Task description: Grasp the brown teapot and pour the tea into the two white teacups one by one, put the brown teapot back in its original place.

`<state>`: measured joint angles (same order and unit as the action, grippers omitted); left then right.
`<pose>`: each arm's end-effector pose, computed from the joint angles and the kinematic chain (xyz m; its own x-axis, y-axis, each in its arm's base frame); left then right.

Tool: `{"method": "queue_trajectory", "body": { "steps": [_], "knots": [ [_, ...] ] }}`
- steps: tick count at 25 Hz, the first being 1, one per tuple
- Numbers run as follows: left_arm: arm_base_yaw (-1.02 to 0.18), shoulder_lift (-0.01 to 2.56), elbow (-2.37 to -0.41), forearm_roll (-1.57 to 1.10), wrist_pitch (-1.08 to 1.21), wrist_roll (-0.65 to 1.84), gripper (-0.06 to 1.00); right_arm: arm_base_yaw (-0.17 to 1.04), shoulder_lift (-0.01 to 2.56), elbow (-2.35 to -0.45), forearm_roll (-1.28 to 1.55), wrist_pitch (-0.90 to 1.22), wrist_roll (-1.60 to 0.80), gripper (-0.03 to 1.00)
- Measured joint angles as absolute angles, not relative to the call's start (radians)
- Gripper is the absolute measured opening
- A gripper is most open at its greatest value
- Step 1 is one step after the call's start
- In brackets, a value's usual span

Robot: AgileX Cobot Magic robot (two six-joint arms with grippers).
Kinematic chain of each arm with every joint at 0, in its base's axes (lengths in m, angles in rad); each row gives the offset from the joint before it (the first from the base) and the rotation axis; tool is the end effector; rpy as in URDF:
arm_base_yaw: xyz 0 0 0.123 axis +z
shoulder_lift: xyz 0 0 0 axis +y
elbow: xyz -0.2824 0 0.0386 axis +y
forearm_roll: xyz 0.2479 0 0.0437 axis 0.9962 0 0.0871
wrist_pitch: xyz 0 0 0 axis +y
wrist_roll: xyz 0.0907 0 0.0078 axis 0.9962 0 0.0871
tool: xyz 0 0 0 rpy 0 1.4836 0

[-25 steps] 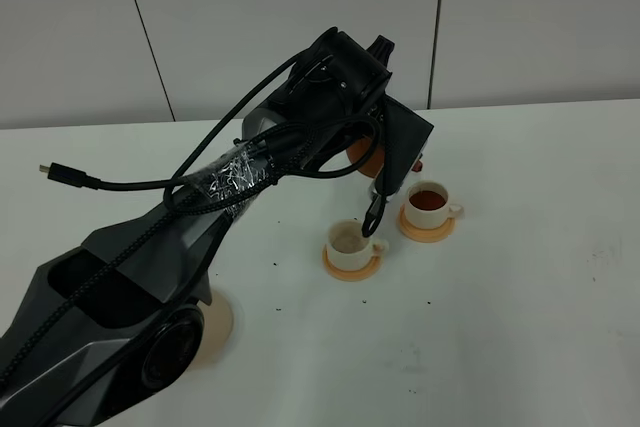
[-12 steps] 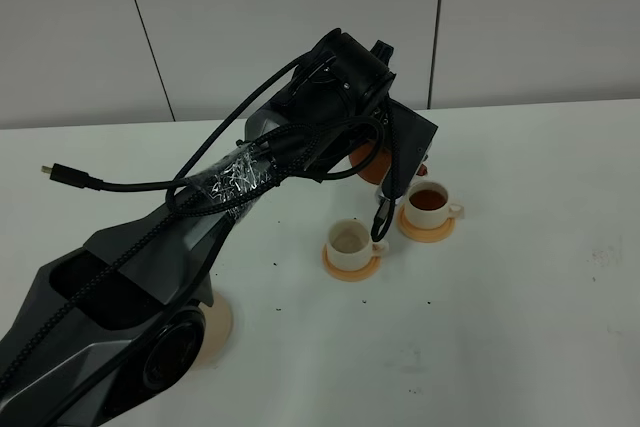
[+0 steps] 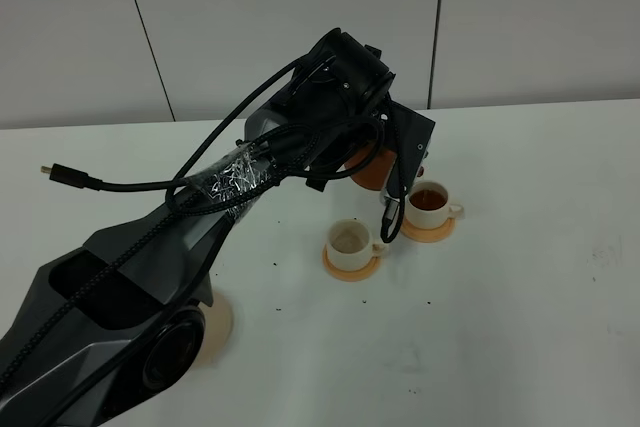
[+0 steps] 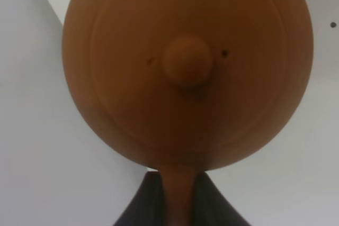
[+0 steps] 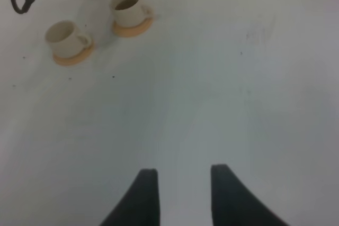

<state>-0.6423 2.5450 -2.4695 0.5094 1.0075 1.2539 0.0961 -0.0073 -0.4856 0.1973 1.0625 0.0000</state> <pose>0.4670 -0.3024 0.2079 0.3316 0.8893 0.3150 0.6524 -0.4573 0.6043 -0.0067 0.0150 0.2743 -0.4761 0.0499 -0.8780 -0.2010 0.9658 0.1640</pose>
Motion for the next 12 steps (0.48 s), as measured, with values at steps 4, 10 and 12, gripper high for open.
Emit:
{"method": "queue_trajectory", "body": {
  "steps": [4,10,12],
  "knots": [
    [-0.635,2.521,-2.470,0.475,1.036,1.241,0.17,0.096,-0.007,-0.486,0.197,1.063,0.000,0.24],
    [-0.605,2.493,-2.470,0.418,1.092,1.225,0.17,0.096,-0.007,-0.486,0.205,1.063,0.000,0.24],
    [-0.595,2.493,-2.470,0.415,1.122,1.199,0.17,0.096,-0.007,-0.486,0.206,1.063,0.000,0.24]
  ]
}}
